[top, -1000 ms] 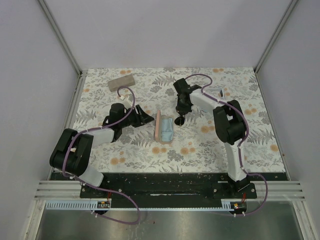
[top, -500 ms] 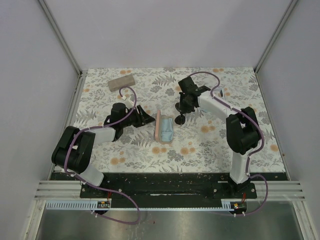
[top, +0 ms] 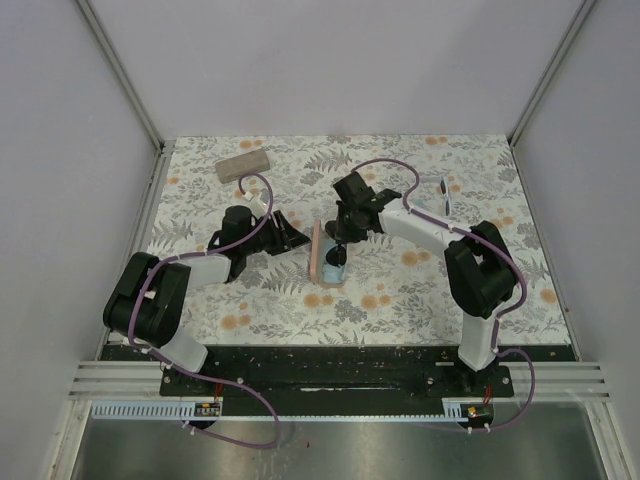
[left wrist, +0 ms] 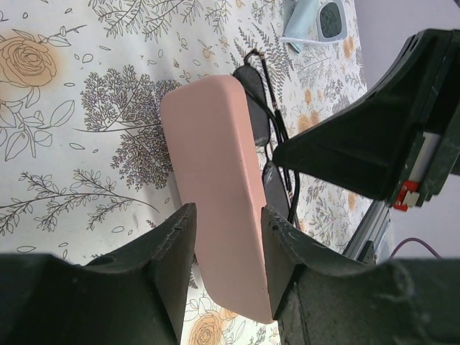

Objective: Organize the sunglasses

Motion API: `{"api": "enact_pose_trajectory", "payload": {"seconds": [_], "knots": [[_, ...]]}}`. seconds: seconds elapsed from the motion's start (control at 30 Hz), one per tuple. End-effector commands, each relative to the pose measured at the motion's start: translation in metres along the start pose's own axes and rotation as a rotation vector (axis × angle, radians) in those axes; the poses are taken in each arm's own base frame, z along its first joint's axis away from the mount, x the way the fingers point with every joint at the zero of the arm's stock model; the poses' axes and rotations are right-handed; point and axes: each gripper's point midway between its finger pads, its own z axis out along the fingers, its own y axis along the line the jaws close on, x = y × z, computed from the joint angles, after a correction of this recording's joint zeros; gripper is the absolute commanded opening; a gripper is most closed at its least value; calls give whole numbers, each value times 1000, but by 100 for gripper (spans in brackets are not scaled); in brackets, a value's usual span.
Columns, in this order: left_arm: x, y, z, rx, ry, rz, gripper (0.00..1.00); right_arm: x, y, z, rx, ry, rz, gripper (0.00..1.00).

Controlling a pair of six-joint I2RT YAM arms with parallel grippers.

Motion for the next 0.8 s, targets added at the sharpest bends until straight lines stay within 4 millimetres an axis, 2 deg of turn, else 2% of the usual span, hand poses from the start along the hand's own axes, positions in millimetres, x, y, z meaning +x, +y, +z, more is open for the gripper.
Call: {"api": "enact_pose_trajectory", "payload": {"seconds": [0.0,0.33,0.77], "knots": [[-24,-20,0,56,-61,74,45,-2,16,0,-4,-60,42,0],[-23,-21,0,61,-59,71,44,14,5,6,35,-40,34,0],[-19,-24,4,74,-44,66,43,47,8,37,27,27,40,0]]}}
